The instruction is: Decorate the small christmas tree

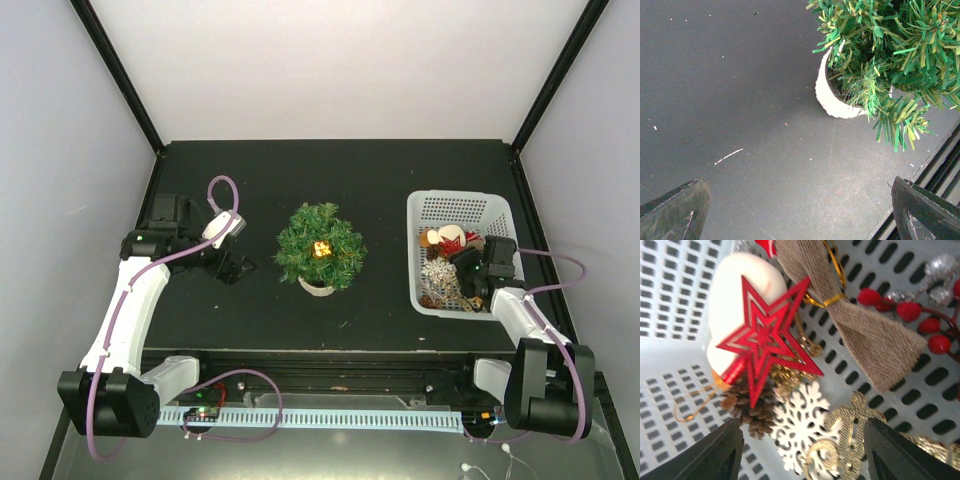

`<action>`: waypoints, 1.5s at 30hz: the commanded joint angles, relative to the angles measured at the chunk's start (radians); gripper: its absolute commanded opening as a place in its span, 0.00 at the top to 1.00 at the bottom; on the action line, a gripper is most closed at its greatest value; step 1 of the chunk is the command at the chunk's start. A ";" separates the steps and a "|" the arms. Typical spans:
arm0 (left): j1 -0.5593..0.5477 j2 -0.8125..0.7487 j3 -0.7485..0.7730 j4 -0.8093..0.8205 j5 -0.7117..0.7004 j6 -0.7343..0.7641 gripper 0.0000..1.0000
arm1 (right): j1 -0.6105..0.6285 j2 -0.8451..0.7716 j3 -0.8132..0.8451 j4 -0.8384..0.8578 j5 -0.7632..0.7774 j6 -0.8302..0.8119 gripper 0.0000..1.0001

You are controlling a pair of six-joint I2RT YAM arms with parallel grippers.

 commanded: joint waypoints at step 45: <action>-0.004 0.023 -0.023 0.039 0.016 -0.029 0.01 | -0.051 0.278 0.104 0.377 -0.056 0.004 0.76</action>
